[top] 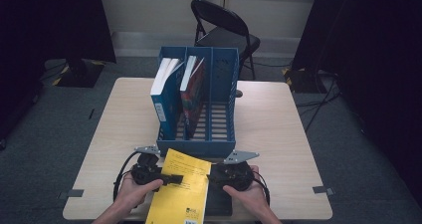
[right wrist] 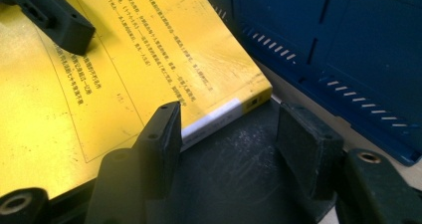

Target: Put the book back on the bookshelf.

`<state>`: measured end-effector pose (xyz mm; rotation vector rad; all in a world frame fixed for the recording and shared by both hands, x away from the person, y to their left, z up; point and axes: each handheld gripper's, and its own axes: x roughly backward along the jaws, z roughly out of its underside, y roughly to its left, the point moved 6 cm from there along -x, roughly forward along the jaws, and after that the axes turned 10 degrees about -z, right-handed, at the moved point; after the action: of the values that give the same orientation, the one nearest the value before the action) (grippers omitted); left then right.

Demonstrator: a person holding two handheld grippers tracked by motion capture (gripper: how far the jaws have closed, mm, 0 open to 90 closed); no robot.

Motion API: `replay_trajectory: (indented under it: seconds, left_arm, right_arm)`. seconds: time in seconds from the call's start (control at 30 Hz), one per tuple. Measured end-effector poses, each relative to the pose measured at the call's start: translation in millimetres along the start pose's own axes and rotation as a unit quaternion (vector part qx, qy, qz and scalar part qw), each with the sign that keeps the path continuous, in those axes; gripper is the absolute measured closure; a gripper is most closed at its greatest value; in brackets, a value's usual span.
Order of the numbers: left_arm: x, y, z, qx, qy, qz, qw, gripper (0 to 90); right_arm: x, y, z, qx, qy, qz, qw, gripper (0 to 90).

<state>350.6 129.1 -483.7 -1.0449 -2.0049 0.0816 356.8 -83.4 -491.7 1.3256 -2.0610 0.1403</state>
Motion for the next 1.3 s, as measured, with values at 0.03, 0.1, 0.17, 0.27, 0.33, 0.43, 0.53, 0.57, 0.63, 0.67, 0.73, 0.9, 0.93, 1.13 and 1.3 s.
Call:
replay_trajectory:
  seconds: [0.03,0.1,0.17,0.27,0.33,0.43,0.53,0.57,0.63,0.67,0.73,0.9,0.93,1.13,1.3]
  left_arm:
    - [-0.8,-0.3,-0.8,0.0,-0.002,0.005,1.0,60.8]
    - [-0.9,-0.6,-1.3,0.005,-0.008,0.01,0.9999,65.5]
    - [0.4,-1.3,-1.9,0.012,-0.014,0.018,0.9997,72.7]
    - [1.7,-4.4,-2.1,0.001,-0.023,0.008,0.9997,75.3]
    - [3.6,-4.8,-2.5,0.003,-0.031,0.019,0.9993,76.6]
    - [5.8,-7.0,-2.3,0.0,-0.045,0.021,0.9988,78.3]
    - [8.4,-9.1,-2.2,-0.008,-0.055,0.025,0.9981,78.8]
    - [8.5,-9.6,-1.9,-0.01,-0.059,0.024,0.9979,78.8]
    - [8.8,-9.2,-1.6,-0.017,-0.06,0.024,0.9978,78.7]
    - [8.8,-9.6,-1.7,-0.017,-0.061,0.025,0.9977,78.7]
    - [9.5,-10.3,-1.8,-0.019,-0.063,0.026,0.9975,78.7]
    - [12.2,-13.4,-3.3,-0.024,-0.071,0.035,0.9965,79.0]
    - [12.9,-15.1,-4.1,-0.03,-0.073,0.037,0.9962,79.2]
    - [14.8,-17.8,-5.0,-0.039,-0.076,0.036,0.9957,79.4]
    - [24.4,-21.2,-8.7,-0.042,-0.096,0.044,0.9935,81.0]
  right_arm:
    - [0.0,0.0,0.1,-0.001,0.0,0.0,1.0,43.0]
    - [0.0,-0.3,0.5,-0.009,-0.002,-0.01,0.9999,39.3]
    - [-1.1,2.8,0.2,-0.009,-0.003,-0.025,0.9996,38.2]
    - [-4.3,10.1,0.2,-0.003,0.005,-0.043,0.9991,33.9]
    - [-6.7,14.0,1.0,0.003,0.012,-0.045,0.9989,30.5]
    - [-9.0,16.1,2.2,-0.008,0.014,-0.057,0.9983,25.7]
    - [-8.7,15.4,2.2,-0.015,0.013,-0.064,0.9977,22.4]
    - [-9.2,15.3,2.4,-0.018,0.012,-0.072,0.9972,22.3]
    - [-10.5,15.8,3.0,-0.017,0.015,-0.079,0.9966,20.6]
    - [-10.8,16.6,2.6,-0.011,0.017,-0.078,0.9967,19.6]
    - [-11.1,17.4,2.6,-0.011,0.019,-0.078,0.9967,18.4]
    - [-13.5,16.2,1.5,-0.019,0.013,-0.086,0.996,15.4]
    - [-14.6,16.2,1.0,-0.021,0.009,-0.094,0.9953,15.2]
    - [-16.5,16.4,-2.1,-0.032,0.007,-0.11,0.9934,18.4]
    - [1.9,10.7,-13.2,-0.06,-0.05,-0.118,0.99,42.9]
